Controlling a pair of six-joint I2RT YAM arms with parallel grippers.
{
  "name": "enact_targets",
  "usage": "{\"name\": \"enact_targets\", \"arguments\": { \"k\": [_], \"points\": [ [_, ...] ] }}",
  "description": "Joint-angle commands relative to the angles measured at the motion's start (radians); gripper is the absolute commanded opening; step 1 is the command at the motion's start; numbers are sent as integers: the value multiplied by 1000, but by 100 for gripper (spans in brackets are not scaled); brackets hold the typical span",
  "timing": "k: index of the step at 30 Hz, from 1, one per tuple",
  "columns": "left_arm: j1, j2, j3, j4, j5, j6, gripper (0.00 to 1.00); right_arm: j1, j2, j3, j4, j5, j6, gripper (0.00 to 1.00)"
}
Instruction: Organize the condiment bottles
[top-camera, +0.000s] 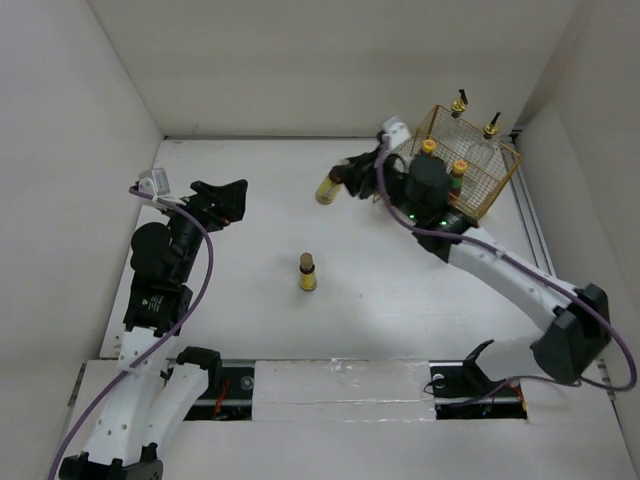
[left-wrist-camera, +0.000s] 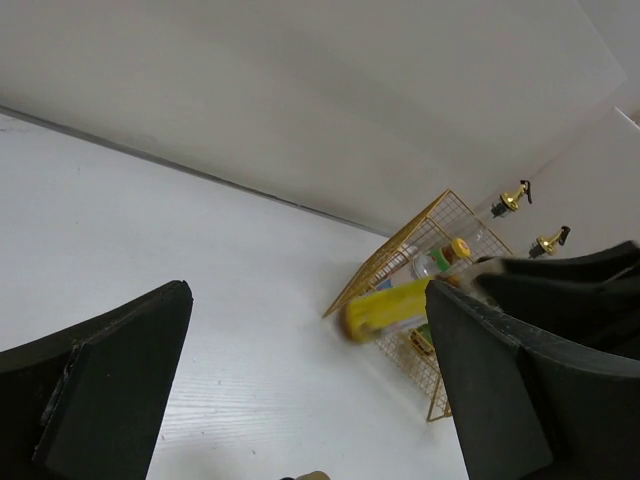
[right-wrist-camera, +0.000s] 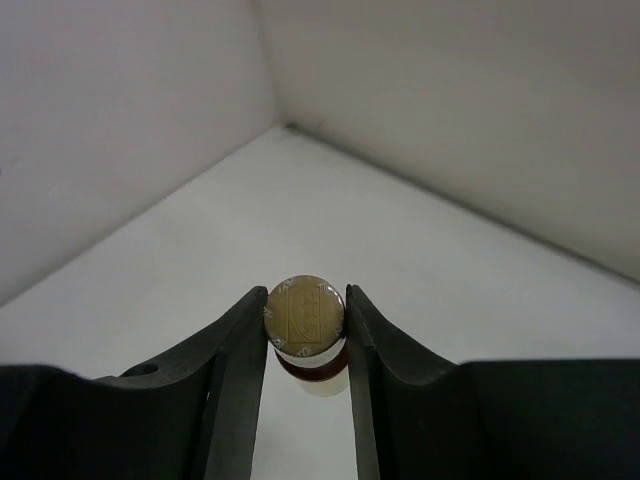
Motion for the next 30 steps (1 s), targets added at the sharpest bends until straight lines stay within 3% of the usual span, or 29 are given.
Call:
{"name": "enact_targets", "arguments": {
  "k": [1, 6, 12, 21, 30],
  "points": [
    [6, -14, -4, 37, 13, 10, 100, -99, -144, -80, 122, 141, 19, 25],
    [6, -14, -4, 37, 22, 1, 100, -274, -264, -141, 4, 265, 19, 25],
    [6, -4, -4, 37, 31, 1, 100, -429, -296, -176, -13, 235, 28, 25],
    [6, 14, -14, 47, 40, 1, 100, -536, -243, -176, -13, 216, 38, 23],
    [6, 42, -14, 56, 40, -8, 100, -536, -108, -167, -13, 186, 38, 23]
  ]
}}
